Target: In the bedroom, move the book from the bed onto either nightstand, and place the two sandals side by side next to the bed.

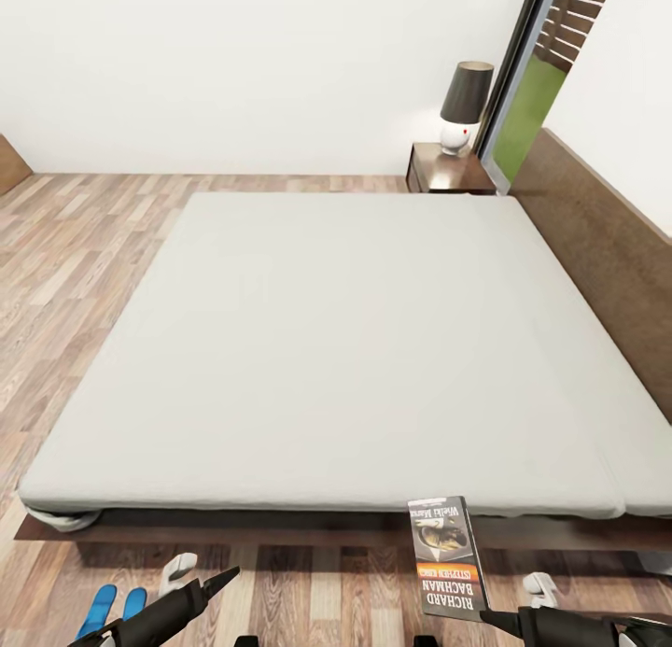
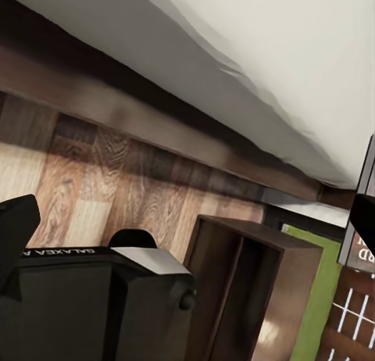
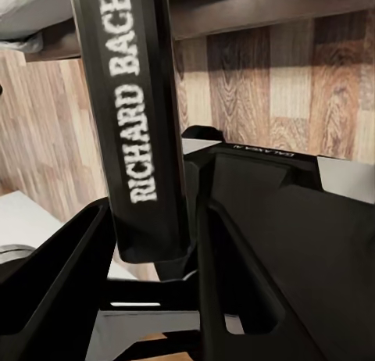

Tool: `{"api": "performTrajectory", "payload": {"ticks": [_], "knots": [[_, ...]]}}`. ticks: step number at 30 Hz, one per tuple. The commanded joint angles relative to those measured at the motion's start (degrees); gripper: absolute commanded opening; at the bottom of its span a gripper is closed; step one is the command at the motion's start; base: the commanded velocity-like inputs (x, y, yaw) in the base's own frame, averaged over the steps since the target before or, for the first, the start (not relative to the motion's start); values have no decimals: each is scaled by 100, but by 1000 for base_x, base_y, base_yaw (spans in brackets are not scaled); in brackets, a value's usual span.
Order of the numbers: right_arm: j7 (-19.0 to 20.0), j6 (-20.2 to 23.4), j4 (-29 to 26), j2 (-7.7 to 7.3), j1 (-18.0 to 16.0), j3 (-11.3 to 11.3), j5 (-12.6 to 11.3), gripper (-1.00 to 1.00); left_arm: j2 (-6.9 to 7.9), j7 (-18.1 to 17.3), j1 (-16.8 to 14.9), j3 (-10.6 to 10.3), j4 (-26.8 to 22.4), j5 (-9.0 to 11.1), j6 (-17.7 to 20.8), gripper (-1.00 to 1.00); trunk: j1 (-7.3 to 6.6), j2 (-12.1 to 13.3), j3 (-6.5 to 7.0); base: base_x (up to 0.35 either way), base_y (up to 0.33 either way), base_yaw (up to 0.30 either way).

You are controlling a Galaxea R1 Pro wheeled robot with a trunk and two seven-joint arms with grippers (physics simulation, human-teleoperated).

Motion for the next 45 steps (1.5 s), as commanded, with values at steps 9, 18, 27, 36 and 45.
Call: {"api": "performTrajectory", "payload": {"ticks": [9,18,27,36,45], "knots": [[-5,45,3,-7,-5,28,-57,-100,-1,-27,-1,40,0,-13,60,100,1,-5,79,0,0,0],[-5,44,3,-7,-5,28,-58,-100,-1,-27,-2,40,1,-11,60,100,1,-5,163,0,0,0],[-5,45,3,-7,-5,28,-58,-100,-1,-27,-2,40,2,-11,60,100,1,-5,246,0,0,0],[-5,42,3,-7,-5,24,-58,-100,-1,-27,-2,40,3,-13,60,100,1,-5,329,0,0,0],[-40,48,99,-5,-5,32,-56,-100,-173,213,0,-6,11,-22,14,100,1,-5,413,0,0,0]]}}
